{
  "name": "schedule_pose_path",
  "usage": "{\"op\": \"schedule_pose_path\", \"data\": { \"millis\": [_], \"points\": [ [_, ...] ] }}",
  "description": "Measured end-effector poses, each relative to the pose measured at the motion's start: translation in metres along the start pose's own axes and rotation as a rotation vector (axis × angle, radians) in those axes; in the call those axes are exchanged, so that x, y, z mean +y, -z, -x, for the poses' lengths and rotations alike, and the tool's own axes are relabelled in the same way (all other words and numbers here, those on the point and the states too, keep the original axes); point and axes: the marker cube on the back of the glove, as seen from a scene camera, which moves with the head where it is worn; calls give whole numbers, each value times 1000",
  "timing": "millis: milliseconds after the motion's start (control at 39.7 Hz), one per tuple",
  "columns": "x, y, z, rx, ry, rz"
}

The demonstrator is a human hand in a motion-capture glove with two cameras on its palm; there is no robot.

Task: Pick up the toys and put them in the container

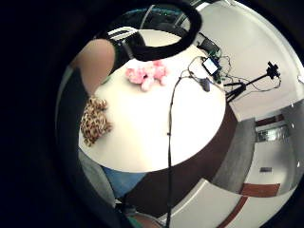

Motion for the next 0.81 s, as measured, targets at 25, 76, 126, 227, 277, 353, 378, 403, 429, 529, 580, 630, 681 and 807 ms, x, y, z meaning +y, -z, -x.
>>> {"op": "schedule_pose_path", "data": {
  "millis": [25, 76, 126, 227, 277, 353, 378, 403, 429, 529, 580, 630, 681, 807],
  "points": [
    [-1, 0, 1, -2, 2, 4],
    [-4, -1, 4, -9, 7, 17],
    [-8, -1, 8, -11, 12, 25],
    [-12, 3, 13, -8, 20, 20],
    [-13, 5, 14, -9, 19, 20],
    [-12, 7, 14, -14, 13, 28],
    [-12, 7, 13, -14, 12, 28],
    [-12, 6, 13, -16, 11, 28],
    [-12, 6, 13, -19, 11, 28],
    [-17, 1, 18, -38, 11, 34],
    [-25, -1, 23, -53, 16, 30],
    [-41, -3, 29, -69, 43, 14],
    [-67, -6, 31, -46, 116, -1],
    [-139, -22, 69, -70, 147, 52]
  ]
}}
